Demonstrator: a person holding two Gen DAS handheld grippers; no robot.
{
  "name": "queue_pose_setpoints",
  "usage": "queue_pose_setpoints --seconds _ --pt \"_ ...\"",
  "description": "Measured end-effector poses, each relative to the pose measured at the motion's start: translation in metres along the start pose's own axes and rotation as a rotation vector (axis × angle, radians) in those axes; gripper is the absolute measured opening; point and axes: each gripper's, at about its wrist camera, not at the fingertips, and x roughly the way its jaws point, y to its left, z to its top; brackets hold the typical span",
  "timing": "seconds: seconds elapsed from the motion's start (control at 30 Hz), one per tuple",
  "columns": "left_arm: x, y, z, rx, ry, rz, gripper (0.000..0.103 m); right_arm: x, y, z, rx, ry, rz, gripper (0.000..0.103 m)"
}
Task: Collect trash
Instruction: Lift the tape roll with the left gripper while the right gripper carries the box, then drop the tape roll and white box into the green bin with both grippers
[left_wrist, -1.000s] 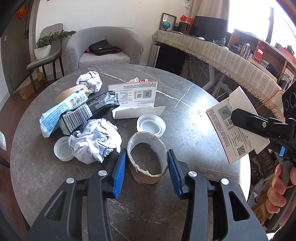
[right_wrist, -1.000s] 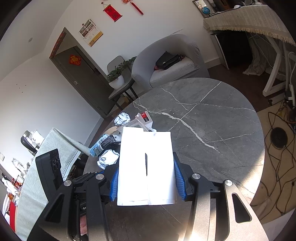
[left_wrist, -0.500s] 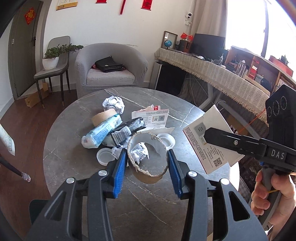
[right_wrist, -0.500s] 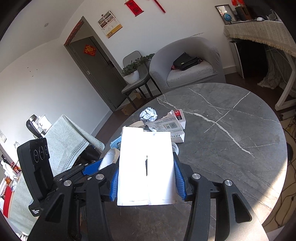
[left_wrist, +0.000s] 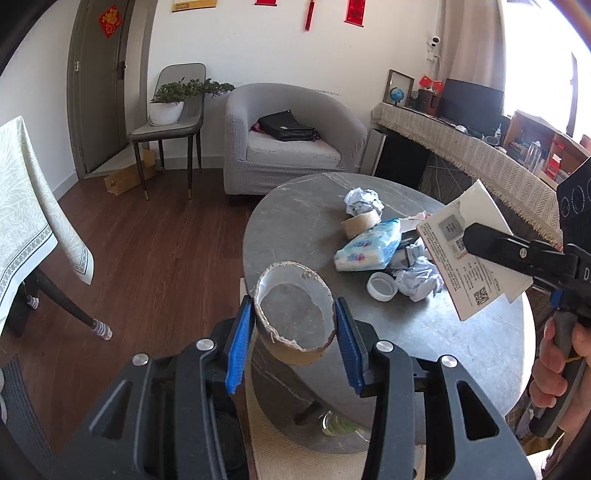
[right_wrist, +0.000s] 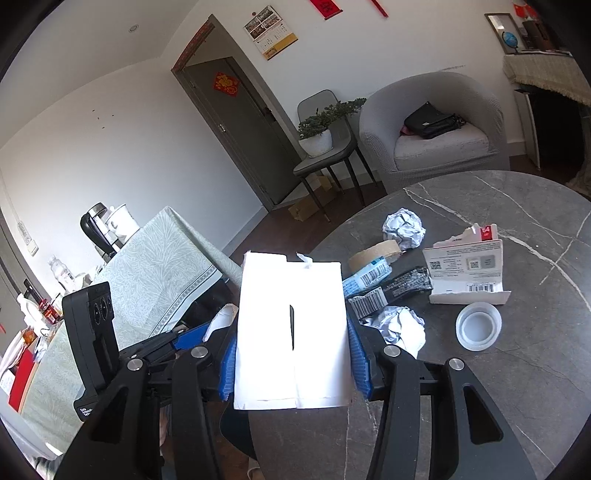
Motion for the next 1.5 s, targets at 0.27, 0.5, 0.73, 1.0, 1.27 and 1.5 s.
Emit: queue_pose_setpoints --seconds 0.27,0.5,0.73,1.0,1.27,1.5 --pt "-0.003 0.083 -0.035 -0.092 0.088 0.111 0.046 0.053 0.046 -0.005 -0.055 0.059 0.067 0.05" --pt "-0.005 0.138 -0.067 -0.172 0.182 0.159 0.046 0.099 0.086 -0.015 -0.093 0.118 0.112 0.05" --pt "0.002 0.173 -0.111 -0.247 0.307 0.187 0.047 0.142 0.113 -0.035 -0.138 0.215 0.122 0.05" --pt "0.017 0.202 -0.151 -0.284 0.432 0.22 0.048 0.181 0.129 -0.055 -0.169 0.305 0.105 0.05" --pt "0.015 0.226 -0.166 -0.311 0.452 0.211 0.054 0.216 0.134 -0.075 -0.183 0.392 0.081 0.05" --pt "-0.006 0.226 -0.152 -0.295 0.361 0.187 0.044 0.249 0.138 -0.102 -0.217 0.486 0.027 0.05"
